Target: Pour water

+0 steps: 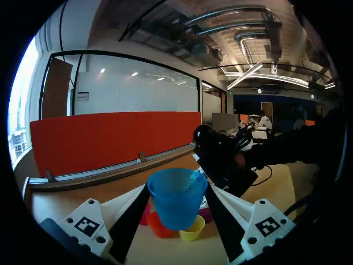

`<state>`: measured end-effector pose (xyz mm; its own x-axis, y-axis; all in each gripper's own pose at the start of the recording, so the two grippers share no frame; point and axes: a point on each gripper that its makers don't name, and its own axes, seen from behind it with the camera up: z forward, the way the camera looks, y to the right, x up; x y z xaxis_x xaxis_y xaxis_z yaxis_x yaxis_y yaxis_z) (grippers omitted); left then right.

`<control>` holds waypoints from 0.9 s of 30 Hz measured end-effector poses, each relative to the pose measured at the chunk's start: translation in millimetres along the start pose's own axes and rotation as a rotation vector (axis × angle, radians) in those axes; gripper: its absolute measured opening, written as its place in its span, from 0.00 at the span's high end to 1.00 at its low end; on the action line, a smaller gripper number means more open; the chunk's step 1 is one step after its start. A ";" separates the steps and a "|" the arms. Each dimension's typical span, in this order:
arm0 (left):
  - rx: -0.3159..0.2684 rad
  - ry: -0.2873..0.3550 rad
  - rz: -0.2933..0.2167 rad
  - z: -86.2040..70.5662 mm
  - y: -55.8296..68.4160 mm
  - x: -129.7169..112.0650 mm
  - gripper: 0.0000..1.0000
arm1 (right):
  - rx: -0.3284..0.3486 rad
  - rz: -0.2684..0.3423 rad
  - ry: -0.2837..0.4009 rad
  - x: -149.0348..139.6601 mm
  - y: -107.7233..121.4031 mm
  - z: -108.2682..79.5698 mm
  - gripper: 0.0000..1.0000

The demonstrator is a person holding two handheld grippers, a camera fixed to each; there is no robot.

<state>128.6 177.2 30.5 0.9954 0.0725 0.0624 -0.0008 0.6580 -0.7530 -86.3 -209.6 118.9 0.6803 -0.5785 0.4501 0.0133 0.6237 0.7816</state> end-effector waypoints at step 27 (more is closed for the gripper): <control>0.026 -0.003 0.001 1.3 -6.2 5.5 0.14 | -0.022 0.042 0.245 62.5 3.9 -56.5 0.07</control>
<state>133.9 174.5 36.4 0.9951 0.0753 0.0639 -0.0040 0.6774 -0.7356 -2.3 -213.5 125.7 0.8379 -0.4087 0.3618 -0.0048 0.6574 0.7536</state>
